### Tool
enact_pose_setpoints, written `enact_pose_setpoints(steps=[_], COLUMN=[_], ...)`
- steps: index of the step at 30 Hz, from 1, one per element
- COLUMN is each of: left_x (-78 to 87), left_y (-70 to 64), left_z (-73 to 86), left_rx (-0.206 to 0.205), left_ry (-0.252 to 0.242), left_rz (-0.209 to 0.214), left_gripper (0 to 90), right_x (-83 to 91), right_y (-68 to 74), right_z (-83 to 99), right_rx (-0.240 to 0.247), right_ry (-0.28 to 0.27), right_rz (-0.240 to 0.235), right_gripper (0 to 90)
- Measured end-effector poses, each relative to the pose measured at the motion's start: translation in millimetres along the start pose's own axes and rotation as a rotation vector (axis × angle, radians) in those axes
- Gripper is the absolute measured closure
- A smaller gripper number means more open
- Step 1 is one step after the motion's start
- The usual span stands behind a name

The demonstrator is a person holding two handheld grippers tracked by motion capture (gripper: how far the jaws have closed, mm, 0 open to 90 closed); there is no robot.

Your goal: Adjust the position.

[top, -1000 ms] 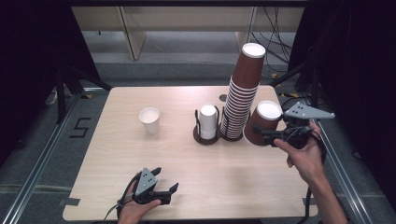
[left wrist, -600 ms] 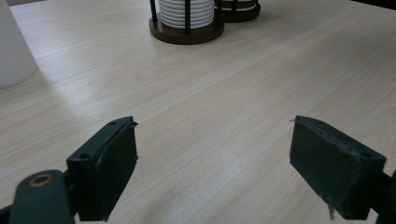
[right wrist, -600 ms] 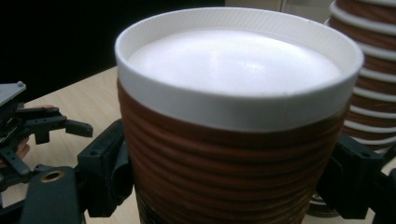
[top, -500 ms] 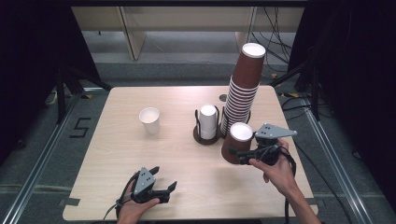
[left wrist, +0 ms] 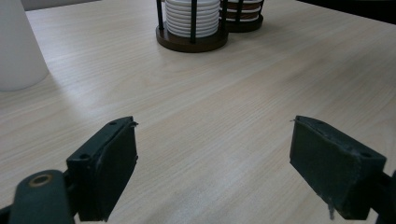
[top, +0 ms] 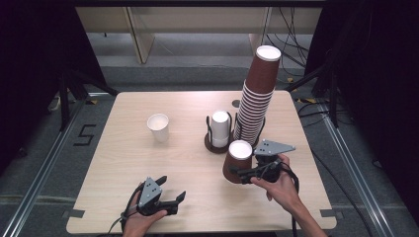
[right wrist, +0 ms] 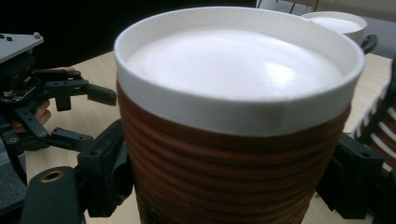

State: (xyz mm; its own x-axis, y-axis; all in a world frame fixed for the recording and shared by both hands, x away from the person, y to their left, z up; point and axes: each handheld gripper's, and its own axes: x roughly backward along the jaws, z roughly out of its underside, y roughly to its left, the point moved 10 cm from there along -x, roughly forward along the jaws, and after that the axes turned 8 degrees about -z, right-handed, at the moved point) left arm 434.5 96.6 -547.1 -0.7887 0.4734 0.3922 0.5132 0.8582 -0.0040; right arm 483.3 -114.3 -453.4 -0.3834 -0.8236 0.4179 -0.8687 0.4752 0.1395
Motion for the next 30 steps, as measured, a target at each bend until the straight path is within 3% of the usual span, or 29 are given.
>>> enact_pose_setpoints(steps=[2,4,8,10,12,13,21,22,25,27,30], left_x=[-0.2,-0.3,-0.2,-0.5,-1.5,-1.1,-3.8,-3.8,-7.3,-9.2,-12.8], left_y=[-2.6,-5.9,-16.4,-22.4,-27.6,-29.9,-45.8,-47.0,-53.3,-56.5,-62.0], left_z=[-1.4,-3.4,-10.1,-14.6,-17.9,-18.5,-24.4,-23.8,-24.2,-23.1,-24.5], left_rx=[0.008,0.013,0.030,0.028,0.036,0.036,0.067,0.054,0.030,0.002,-0.005], left_ry=[-0.013,-0.028,-0.066,-0.084,-0.103,-0.105,-0.139,-0.127,-0.134,-0.125,-0.132], left_rz=[0.012,0.027,0.068,0.082,0.102,0.109,0.180,0.175,0.190,0.182,0.186], left_gripper=[14.5,14.5,14.5,14.5,14.5,14.5,14.5,14.5,14.5,14.5,14.5], right_x=[-4.0,-7.4,-16.7,-21.8,-25.0,-29.2,-38.2,-39.3,-46.2,-49.4,-54.7], right_y=[4.3,4.7,12.6,15.5,20.1,22.2,31.8,31.4,37.4,39.7,47.1], right_z=[1.1,1.4,2.6,1.6,1.3,-1.4,-0.9,-0.8,-0.8,-0.5,-1.2], right_rx=[-0.026,0.002,-0.022,0.001,-0.018,0.001,0.002,-0.001,0.010,0.021,0.002], right_ry=[0.001,0.007,0.003,0.004,0.003,-0.016,0.000,-0.004,-0.006,0.003,-0.001], right_rz=[-0.009,-0.019,-0.039,-0.056,-0.063,-0.079,-0.099,-0.084,-0.117,-0.114,-0.135], right_gripper=[18.4,18.4,18.4,18.4,18.4,18.4,18.4,18.4,18.5,18.5,18.5])
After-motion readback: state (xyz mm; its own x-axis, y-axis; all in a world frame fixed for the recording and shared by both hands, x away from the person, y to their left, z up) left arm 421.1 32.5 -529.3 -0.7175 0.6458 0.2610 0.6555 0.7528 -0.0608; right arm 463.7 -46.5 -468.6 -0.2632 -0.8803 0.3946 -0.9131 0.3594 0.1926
